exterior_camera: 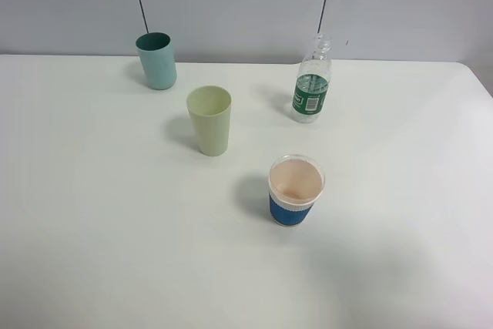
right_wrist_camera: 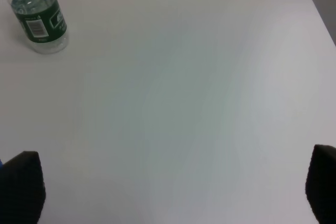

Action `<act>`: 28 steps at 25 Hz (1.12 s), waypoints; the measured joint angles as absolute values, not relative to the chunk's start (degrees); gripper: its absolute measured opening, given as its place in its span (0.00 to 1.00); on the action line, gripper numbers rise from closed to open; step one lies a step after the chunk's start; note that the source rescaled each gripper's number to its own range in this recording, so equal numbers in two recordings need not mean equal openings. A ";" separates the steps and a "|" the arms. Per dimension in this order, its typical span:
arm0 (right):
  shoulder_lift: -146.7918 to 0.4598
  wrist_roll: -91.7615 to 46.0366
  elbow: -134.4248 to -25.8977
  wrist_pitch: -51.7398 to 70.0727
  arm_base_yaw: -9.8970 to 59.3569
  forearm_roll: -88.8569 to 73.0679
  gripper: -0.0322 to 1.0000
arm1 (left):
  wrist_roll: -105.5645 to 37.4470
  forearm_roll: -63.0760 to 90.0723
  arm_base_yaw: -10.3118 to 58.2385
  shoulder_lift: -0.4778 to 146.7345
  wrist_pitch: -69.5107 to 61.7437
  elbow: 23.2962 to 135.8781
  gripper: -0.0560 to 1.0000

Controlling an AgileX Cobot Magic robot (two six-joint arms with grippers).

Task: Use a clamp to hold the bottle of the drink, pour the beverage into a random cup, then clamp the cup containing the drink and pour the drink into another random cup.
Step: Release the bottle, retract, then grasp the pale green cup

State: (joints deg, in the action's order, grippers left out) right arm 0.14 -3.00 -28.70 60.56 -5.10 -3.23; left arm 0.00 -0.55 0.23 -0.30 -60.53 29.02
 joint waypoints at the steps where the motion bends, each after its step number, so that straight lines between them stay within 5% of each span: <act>1: 0.14 -3.00 -28.70 60.56 -5.10 -3.16 1.00 | 0.00 -0.55 0.23 -0.30 -60.53 29.02 1.00; 28: 0.14 -3.07 -28.70 60.56 -5.10 -2.97 1.00 | 0.00 -0.55 0.23 -0.30 -60.53 29.02 1.00</act>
